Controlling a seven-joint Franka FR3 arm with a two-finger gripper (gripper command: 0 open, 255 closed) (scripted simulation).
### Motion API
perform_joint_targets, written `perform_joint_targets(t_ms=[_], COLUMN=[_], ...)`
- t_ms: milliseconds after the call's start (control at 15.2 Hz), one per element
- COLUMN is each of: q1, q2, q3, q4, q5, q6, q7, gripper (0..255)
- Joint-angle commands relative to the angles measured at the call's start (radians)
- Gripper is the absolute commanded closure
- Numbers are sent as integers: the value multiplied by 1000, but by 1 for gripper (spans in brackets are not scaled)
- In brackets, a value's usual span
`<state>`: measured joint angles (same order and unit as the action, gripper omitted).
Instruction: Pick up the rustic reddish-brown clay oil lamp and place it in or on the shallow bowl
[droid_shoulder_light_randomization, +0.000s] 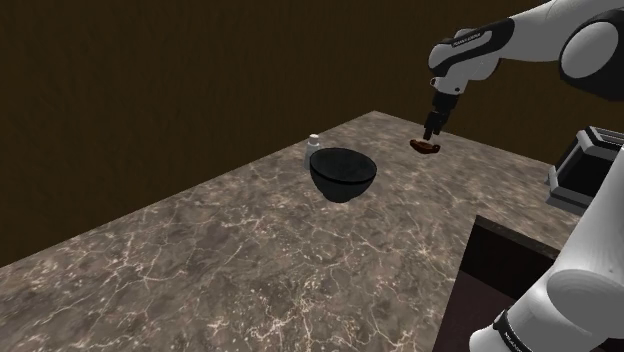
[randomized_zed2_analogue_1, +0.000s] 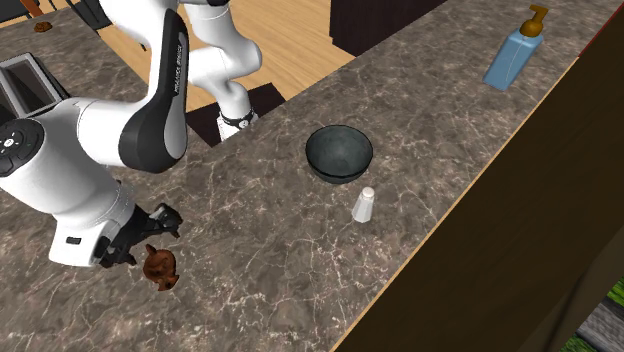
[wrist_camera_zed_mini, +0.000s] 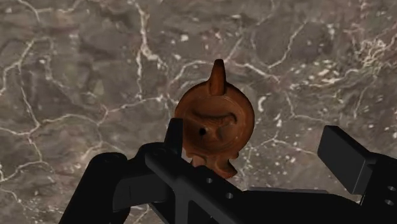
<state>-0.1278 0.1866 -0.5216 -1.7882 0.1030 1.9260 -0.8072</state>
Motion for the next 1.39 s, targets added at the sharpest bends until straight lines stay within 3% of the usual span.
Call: perform_joint_targets(t_ms=[0,528,990,1056,1320], q1=[-27,-31,-31,-31,-30], q2=[79,107,106,106,106], q3=[-1,8,8,8,8], q4=[70,1,1,1,0], q5=[41,59,59,59,59], q6=[-3,89,89,89,89], q7=[-44,-56,-56,-56,-56], gripper=[0,0,0,255,255])
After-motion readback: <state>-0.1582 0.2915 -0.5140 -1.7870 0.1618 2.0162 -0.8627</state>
